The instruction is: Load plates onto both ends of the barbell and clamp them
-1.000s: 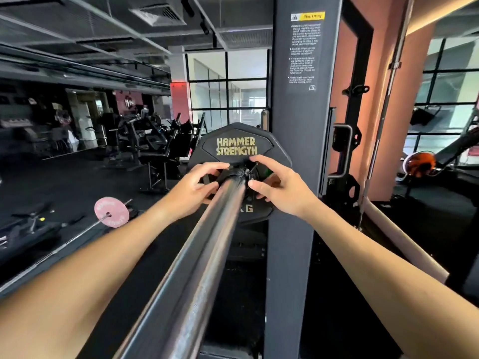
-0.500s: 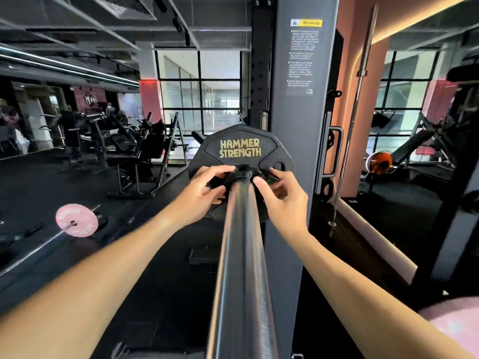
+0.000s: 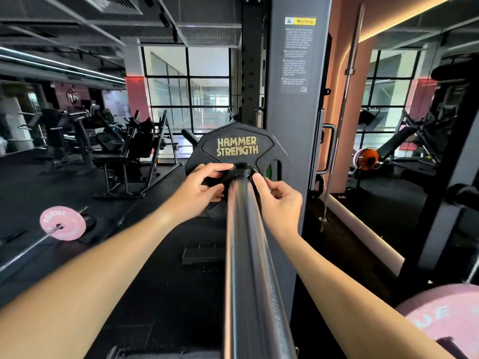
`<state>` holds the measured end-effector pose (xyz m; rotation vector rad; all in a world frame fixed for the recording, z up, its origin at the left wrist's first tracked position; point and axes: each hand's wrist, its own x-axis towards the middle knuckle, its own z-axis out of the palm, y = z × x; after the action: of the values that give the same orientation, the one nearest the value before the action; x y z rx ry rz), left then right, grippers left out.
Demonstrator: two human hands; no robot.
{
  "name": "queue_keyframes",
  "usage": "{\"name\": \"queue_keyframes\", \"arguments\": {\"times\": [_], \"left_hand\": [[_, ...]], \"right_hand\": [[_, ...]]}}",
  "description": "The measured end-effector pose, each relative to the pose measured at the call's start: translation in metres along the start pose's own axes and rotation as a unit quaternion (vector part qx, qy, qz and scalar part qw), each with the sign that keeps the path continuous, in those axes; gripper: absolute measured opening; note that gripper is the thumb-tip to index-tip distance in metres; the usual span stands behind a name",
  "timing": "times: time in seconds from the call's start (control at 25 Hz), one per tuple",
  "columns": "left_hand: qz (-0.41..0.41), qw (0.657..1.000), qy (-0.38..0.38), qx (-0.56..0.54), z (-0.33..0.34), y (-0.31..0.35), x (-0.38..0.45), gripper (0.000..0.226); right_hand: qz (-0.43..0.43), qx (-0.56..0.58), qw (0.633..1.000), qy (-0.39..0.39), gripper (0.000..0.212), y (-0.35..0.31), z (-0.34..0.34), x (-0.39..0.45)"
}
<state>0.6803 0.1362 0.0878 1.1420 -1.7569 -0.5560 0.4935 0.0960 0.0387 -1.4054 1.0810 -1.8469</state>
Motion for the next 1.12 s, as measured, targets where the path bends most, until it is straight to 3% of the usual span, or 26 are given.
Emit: {"name": "queue_keyframes", "arguments": {"times": [0.12, 0.24, 0.36, 0.52, 0.64, 0.92, 1.12], "left_hand": [[-0.013, 1.000, -0.010, 0.018, -0.002, 0.010, -0.003, 0.046], [-0.026, 0.993, -0.034, 0.110, -0.010, 0.032, -0.004, 0.043], [-0.054, 0.972, -0.092, 0.210, -0.030, 0.056, -0.001, 0.037], [-0.067, 0.945, -0.112, 0.301, -0.080, 0.088, -0.024, 0.026], [-0.107, 0.923, -0.098, 0.357, -0.125, 0.105, -0.066, 0.026], [-0.210, 0.884, -0.051, 0.414, -0.199, 0.114, -0.177, 0.028], [-0.258, 0.852, -0.065, 0.451, -0.234, 0.103, -0.237, 0.028]], "right_hand": [[0.001, -0.132, 0.988, -0.078, 0.061, -0.023, -0.019, 0.009], [0.008, -0.333, 0.927, -0.172, 0.063, -0.063, -0.033, 0.019], [-0.011, -0.431, 0.874, -0.222, 0.049, -0.102, -0.034, 0.021], [-0.065, -0.423, 0.868, -0.253, 0.036, -0.158, -0.028, 0.002], [-0.099, -0.440, 0.840, -0.301, 0.031, -0.203, -0.008, -0.029], [-0.191, -0.503, 0.696, -0.475, 0.043, -0.248, 0.070, -0.129], [-0.133, -0.463, 0.695, -0.535, 0.035, -0.237, 0.097, -0.178]]}}
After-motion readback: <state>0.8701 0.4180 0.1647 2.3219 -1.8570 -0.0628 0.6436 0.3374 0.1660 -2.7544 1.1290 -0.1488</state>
